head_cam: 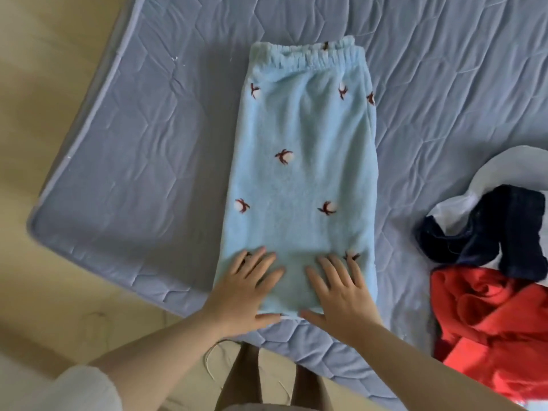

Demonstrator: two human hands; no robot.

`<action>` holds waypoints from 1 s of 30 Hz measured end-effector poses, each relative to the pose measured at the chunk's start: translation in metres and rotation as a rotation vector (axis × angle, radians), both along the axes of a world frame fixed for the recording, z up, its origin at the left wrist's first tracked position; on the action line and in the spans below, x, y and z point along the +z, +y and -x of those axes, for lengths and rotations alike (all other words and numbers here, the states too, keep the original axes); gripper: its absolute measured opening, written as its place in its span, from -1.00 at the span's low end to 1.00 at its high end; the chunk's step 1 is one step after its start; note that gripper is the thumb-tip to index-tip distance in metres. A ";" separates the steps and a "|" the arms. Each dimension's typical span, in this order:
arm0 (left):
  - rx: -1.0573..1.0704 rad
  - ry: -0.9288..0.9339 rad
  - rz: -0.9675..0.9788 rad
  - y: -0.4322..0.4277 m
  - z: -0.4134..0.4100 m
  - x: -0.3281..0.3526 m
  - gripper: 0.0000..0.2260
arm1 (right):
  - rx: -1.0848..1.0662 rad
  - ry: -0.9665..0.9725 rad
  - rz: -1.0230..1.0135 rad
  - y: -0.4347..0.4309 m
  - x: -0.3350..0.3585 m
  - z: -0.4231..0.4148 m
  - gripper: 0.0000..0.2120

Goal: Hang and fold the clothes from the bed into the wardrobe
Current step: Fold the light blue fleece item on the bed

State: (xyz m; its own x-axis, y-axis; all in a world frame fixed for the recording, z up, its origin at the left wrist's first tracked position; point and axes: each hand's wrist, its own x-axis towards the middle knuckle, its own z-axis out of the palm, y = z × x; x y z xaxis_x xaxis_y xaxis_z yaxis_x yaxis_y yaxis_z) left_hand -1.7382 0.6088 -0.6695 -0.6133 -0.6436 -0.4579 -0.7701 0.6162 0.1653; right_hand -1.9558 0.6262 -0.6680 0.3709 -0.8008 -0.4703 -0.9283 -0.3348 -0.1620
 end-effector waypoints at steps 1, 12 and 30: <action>-0.044 -0.049 -0.014 0.010 -0.003 -0.001 -0.26 | 0.049 0.034 -0.039 0.007 -0.001 0.002 -0.20; -0.084 0.060 0.392 -0.002 0.014 -0.029 -0.71 | 0.024 0.244 -0.198 0.002 -0.026 -0.011 -0.21; 0.382 -0.379 -1.077 -0.043 -0.007 0.114 -0.71 | -0.241 -0.054 -1.085 -0.018 0.122 -0.009 -0.72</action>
